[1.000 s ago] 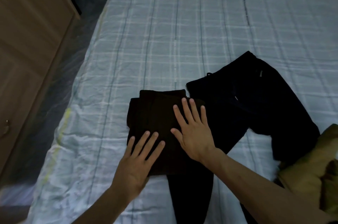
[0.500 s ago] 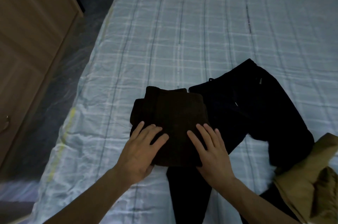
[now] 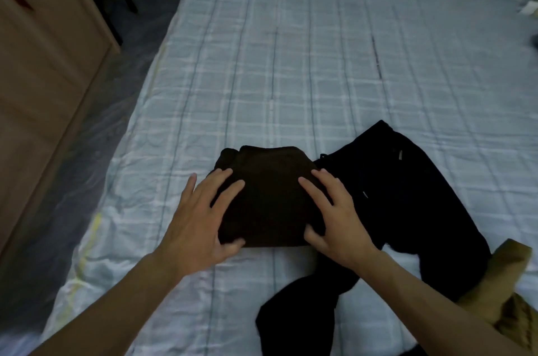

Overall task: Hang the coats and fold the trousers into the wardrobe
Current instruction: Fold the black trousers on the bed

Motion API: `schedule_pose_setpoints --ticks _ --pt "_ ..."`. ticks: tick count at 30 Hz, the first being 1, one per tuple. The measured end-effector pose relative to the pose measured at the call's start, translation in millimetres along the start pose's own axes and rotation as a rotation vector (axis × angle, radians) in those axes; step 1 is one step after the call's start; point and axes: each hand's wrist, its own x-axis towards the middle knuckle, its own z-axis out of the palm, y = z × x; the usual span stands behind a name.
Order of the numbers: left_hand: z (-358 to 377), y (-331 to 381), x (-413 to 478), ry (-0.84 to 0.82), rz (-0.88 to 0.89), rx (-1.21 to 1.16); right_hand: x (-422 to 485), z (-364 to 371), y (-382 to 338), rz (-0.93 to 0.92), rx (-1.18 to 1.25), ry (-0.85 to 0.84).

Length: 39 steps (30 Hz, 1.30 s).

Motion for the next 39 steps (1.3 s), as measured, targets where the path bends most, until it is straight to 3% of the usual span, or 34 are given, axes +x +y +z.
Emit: schedule_pose_setpoints --ticks 3,6,11,16,27,39 --pt "10.0 -12.5 -1.7 -0.11 -0.013 0.073 7.1 2.7 8.1 -0.069 -0.037 -0.116" --pt "22.0 -19.7 -8.0 -0.089 0.001 0.088 11.2 7.3 13.8 -0.114 -0.11 -0.2" --pt "22.1 -12.8 4.8 0.033 0.005 0.048 26.3 9.5 19.4 -0.092 -0.115 -0.125" --pt "0.1 -2.7 8.8 0.025 -0.004 -0.013 23.2 -3.4 3.6 -0.059 -0.087 -0.021" --pt "-149.9 81.4 -47.0 0.136 -0.028 0.036 -23.5 -125.4 -98.4 -0.139 -0.222 0.101" --pt "-284.3 244.1 -212.2 0.354 -0.193 0.282 -141.9 -235.2 -218.6 -0.489 -0.071 0.283"
